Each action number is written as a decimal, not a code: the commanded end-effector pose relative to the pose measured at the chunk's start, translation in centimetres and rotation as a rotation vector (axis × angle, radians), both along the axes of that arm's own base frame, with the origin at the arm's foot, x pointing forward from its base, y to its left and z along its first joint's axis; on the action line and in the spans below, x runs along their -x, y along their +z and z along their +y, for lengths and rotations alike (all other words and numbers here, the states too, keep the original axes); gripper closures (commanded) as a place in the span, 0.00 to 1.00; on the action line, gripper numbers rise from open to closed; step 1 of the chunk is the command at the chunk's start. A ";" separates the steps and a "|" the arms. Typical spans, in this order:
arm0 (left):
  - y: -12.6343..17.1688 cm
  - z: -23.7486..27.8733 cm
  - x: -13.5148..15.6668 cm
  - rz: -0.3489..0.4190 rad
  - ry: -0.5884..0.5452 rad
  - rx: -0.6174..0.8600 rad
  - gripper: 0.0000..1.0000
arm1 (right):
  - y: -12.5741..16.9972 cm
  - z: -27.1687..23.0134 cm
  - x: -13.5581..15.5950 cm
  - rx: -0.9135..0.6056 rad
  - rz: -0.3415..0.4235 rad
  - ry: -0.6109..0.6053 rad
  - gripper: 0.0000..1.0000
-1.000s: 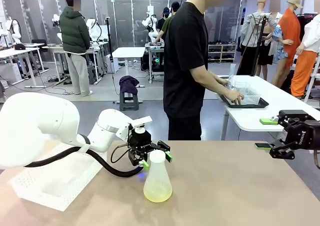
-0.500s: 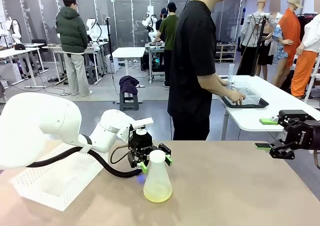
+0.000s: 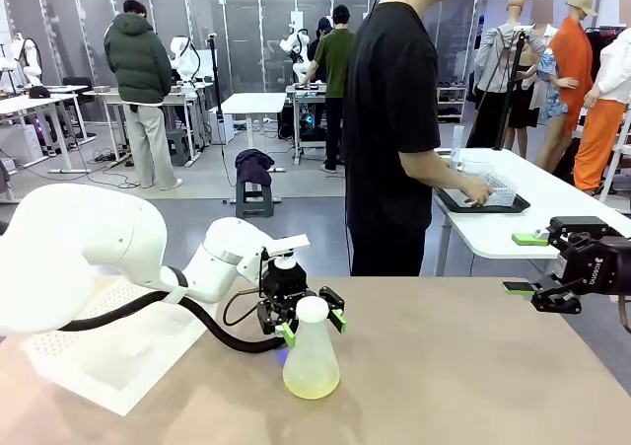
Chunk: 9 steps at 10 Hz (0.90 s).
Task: Prepare the solutions needed for the experiment.
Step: When the human places the Big flask in the center of the table, pick up the Big flask and place it in the left Organizing basket.
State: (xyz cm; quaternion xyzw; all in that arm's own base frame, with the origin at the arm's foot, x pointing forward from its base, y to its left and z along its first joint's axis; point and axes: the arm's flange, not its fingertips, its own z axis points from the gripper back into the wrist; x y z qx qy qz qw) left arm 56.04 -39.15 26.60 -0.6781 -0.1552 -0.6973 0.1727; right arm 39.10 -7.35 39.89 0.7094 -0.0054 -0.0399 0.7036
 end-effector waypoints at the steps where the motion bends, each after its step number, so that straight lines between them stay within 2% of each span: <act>1: -0.5 -0.3 0.6 -0.006 -0.007 -0.020 0.00 | 0.2 -0.1 0.0 0.000 -0.007 -0.001 0.19; 4: -0.4 -0.2 0.6 -0.002 -0.033 -0.015 0.00 | 0.2 -0.1 0.0 0.000 -0.007 -0.001 0.19; 5: -0.5 0.0 0.7 -0.003 -0.034 -0.020 0.16 | 0.2 -0.1 0.0 0.000 -0.007 -0.001 0.19; 6: -0.5 0.1 0.5 0.003 -0.029 -0.026 0.18 | 0.2 -0.1 0.0 0.000 -0.007 -0.001 0.19; 7: -0.6 0.1 0.3 0.004 -0.026 -0.031 0.34 | 0.2 -0.1 0.0 0.000 -0.007 -0.001 0.19; 8: -0.6 0.2 0.2 0.012 -0.019 -0.038 0.37 | 0.2 -0.1 0.0 0.000 -0.007 -0.001 0.19; 9: -0.5 0.1 -0.1 0.015 -0.013 -0.038 0.53 | 0.2 -0.1 0.0 0.000 -0.007 -0.001 0.19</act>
